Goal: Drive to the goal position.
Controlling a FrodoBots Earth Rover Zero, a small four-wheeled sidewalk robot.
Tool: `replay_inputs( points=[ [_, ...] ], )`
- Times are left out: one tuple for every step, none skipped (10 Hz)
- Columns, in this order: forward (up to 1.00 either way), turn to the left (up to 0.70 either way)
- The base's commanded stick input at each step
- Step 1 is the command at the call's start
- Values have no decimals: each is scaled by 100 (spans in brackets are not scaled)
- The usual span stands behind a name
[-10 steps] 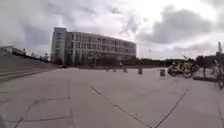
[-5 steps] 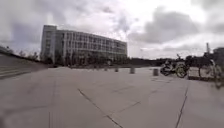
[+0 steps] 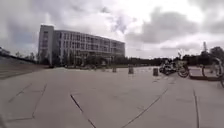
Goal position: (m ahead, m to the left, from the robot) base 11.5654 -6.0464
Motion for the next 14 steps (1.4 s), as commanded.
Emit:
replay_inputs(
  points=[
    [70,-16],
    [70,-3],
    [70,-16],
    [70,-11],
    [70,-13],
    [70,-17],
    [70,-16],
    [70,-2],
    [70,-20],
    [70,-21],
    [70,-17],
    [70,-11],
    [70,-6],
    [70,-14]
  ],
)
